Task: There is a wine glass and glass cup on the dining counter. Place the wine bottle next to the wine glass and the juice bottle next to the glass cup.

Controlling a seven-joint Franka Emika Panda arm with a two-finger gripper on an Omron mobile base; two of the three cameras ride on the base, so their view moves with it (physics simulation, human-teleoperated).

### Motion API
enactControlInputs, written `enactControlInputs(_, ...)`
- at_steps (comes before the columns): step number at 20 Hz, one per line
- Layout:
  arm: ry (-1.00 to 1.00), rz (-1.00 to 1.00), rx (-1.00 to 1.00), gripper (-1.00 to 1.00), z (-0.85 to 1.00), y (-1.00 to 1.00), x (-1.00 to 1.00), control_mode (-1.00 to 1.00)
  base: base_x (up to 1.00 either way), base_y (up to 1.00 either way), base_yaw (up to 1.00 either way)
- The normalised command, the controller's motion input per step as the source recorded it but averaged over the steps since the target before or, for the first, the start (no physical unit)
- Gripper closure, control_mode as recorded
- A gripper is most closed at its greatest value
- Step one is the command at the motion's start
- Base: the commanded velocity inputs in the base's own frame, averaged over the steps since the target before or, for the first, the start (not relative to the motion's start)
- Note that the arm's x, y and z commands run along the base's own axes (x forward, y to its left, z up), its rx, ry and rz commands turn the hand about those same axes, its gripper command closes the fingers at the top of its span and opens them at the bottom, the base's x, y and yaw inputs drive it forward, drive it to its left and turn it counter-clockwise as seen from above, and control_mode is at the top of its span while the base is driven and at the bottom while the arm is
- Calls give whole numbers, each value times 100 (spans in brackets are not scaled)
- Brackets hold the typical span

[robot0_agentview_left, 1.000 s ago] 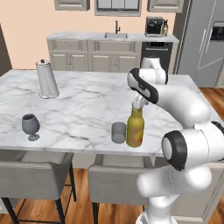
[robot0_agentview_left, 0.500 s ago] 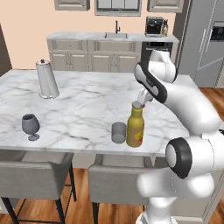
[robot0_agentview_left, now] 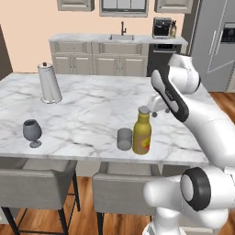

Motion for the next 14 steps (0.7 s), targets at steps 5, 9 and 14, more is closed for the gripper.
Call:
enactControlInputs(5, 0, -30, 0, -100, 5, 0, -52, -100, 0, 0, 0)
enactControlInputs(9, -2, -21, -3, -100, 0, 0, -41, -100, 0, 0, 0)
enactControlInputs(14, -9, -19, -5, -100, 0, 0, -42, -100, 0, 0, 0)
